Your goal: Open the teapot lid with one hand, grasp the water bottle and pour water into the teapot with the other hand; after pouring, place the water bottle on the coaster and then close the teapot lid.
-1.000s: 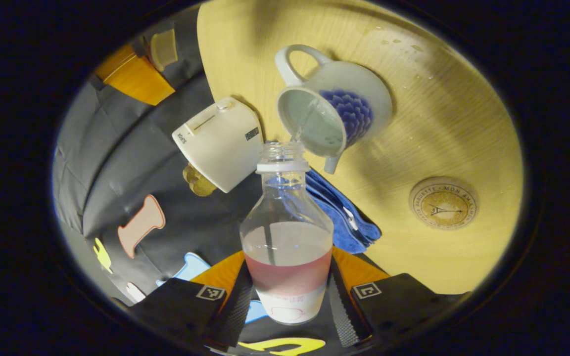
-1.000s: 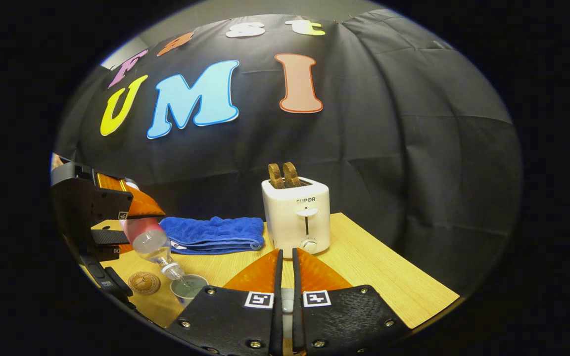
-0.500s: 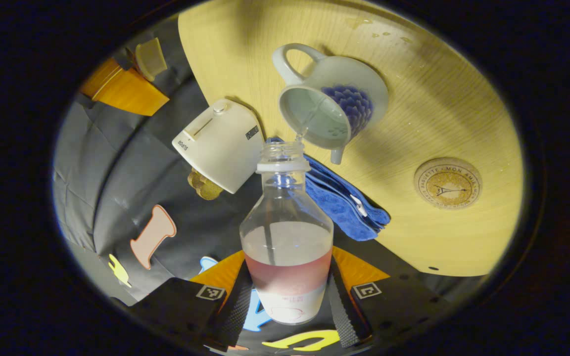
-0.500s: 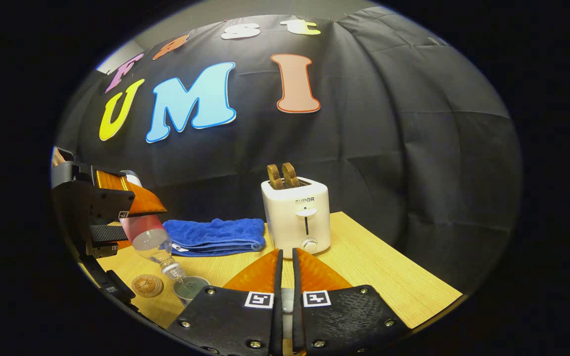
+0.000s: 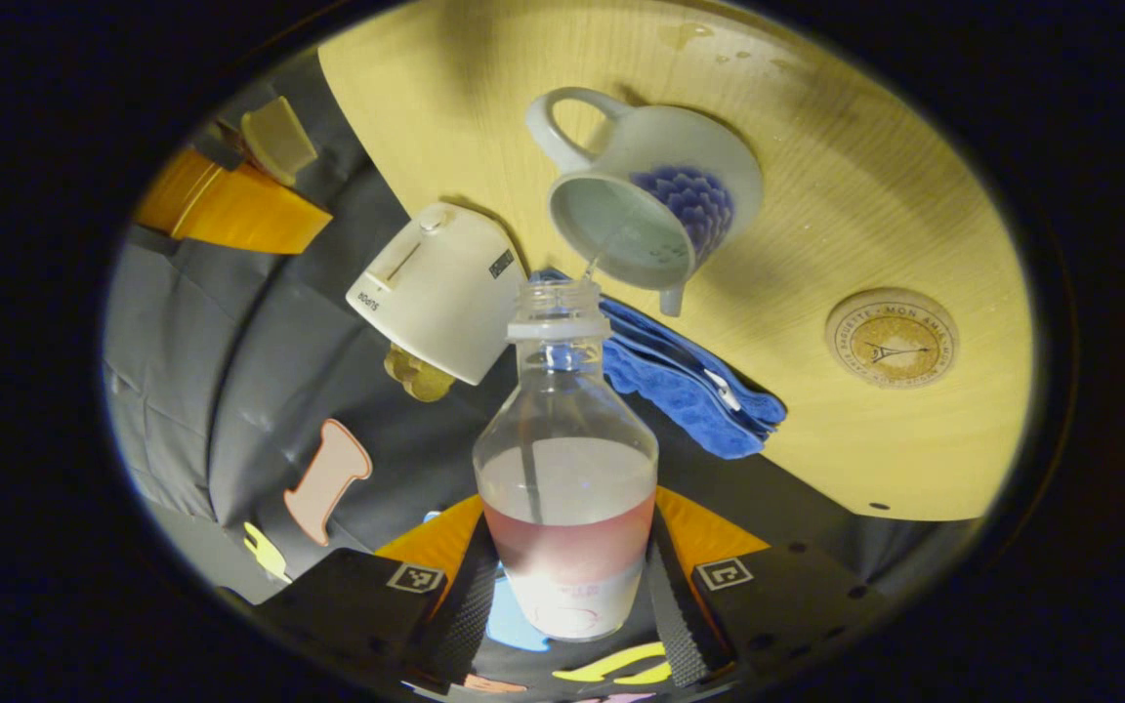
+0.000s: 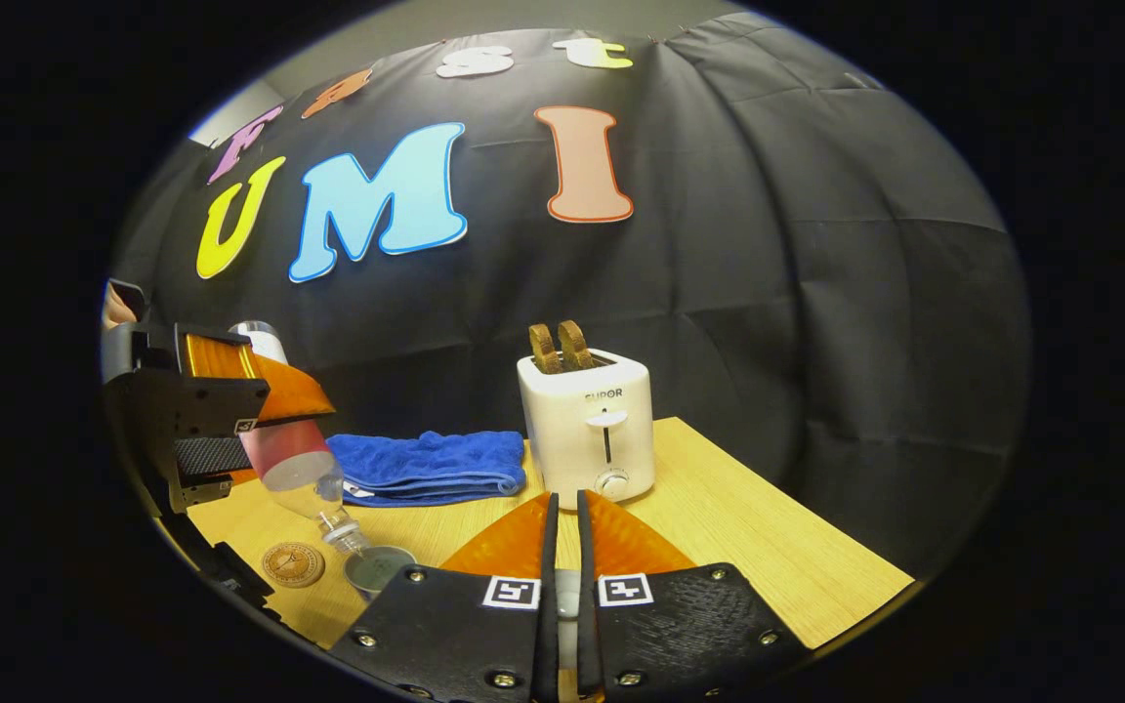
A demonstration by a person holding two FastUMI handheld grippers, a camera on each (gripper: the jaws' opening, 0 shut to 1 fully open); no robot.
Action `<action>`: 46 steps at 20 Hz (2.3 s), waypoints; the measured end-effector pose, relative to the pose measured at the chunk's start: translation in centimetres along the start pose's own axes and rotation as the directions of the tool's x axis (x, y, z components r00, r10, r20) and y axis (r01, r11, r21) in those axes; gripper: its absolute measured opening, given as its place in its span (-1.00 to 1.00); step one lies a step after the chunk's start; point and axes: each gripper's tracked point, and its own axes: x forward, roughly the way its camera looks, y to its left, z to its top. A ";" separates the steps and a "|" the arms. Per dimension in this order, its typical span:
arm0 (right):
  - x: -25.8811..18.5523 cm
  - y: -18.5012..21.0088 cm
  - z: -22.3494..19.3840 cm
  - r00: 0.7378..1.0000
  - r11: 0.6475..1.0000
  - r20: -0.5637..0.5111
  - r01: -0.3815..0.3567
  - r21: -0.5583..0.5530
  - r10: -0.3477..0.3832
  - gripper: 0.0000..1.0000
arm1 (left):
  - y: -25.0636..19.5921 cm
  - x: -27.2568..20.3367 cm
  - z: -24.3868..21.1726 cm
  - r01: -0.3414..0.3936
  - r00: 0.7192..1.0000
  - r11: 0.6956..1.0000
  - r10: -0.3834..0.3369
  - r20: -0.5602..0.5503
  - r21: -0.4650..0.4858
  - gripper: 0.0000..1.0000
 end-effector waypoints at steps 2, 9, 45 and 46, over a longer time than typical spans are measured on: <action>0.1 0.0 -0.2 1.000 1.000 -0.003 0.003 -0.002 -0.003 -0.85 | 0.1 -0.1 0.0 -0.007 1.000 1.000 0.007 -0.005 0.000 0.67; 0.1 -0.5 -0.2 1.000 1.000 -0.009 0.022 -0.001 -0.022 -0.85 | -2.1 -0.1 -0.8 0.021 1.000 0.987 -0.019 0.017 -0.156 0.69; 0.6 2.4 -1.6 0.998 0.999 -0.042 -0.038 -0.011 0.038 -0.85 | -9.5 -0.8 5.6 0.127 0.992 -0.729 0.099 0.081 -0.673 0.67; 0.6 2.5 -1.7 0.998 0.999 -0.042 -0.038 -0.014 0.037 -0.85 | -9.5 -0.5 5.7 0.128 0.992 -0.732 0.103 0.077 -0.669 0.67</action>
